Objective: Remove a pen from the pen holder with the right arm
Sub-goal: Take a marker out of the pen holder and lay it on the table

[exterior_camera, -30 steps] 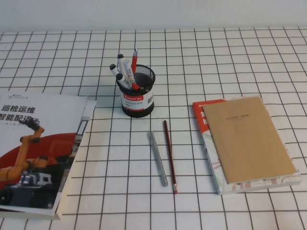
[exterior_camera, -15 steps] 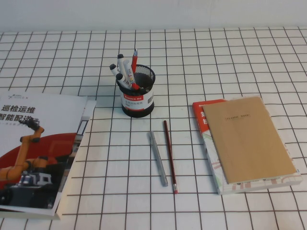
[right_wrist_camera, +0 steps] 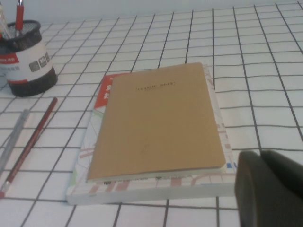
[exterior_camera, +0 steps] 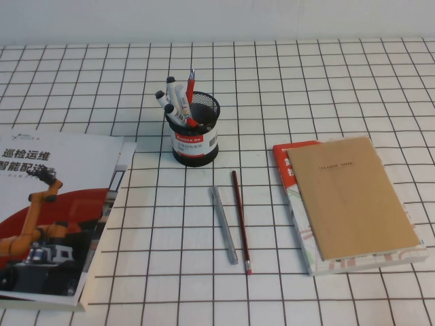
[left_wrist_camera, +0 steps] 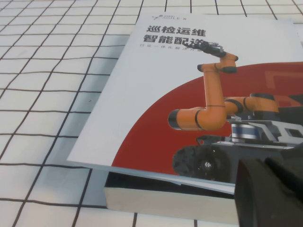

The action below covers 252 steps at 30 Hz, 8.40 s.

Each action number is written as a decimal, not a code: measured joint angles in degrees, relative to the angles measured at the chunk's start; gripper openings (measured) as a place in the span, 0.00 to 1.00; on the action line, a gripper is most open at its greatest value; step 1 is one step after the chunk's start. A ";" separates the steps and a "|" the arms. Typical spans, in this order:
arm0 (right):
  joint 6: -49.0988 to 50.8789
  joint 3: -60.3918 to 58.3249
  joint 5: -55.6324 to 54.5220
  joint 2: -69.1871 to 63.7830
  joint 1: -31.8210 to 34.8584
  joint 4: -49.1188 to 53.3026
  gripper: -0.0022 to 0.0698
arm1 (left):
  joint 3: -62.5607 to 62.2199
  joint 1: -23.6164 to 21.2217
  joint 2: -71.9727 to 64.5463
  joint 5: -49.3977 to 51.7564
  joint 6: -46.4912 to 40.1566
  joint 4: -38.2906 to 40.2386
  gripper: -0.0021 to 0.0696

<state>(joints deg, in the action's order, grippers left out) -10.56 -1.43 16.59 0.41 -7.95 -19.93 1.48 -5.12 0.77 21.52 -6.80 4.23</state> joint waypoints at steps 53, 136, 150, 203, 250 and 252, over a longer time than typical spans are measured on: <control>-14.16 44.96 -7.12 -68.63 -17.56 -21.67 0.01 | 0.00 0.00 0.00 0.00 0.00 0.00 0.03; 4.08 71.53 -66.44 -124.01 -32.22 24.61 0.30 | 0.00 0.00 0.00 0.00 0.00 0.00 0.03; 4.08 74.76 -60.60 -124.01 -32.22 24.38 0.30 | 0.00 0.00 0.00 0.00 0.00 0.00 0.03; -1.43 74.89 -54.09 -106.58 -31.80 21.32 0.11 | 0.00 0.00 0.00 0.00 0.00 0.00 0.03; 10.56 104.60 35.68 -122.80 -29.40 -1.07 0.11 | 0.00 0.00 0.00 0.00 0.00 0.00 0.03; 10.56 106.07 36.30 -124.11 -29.13 -1.09 0.11 | 0.00 0.00 0.00 0.00 0.00 0.00 0.03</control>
<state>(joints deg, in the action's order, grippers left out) 0.00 104.63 52.89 -123.70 -37.08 -21.02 1.48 -5.12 0.77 21.52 -6.80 4.23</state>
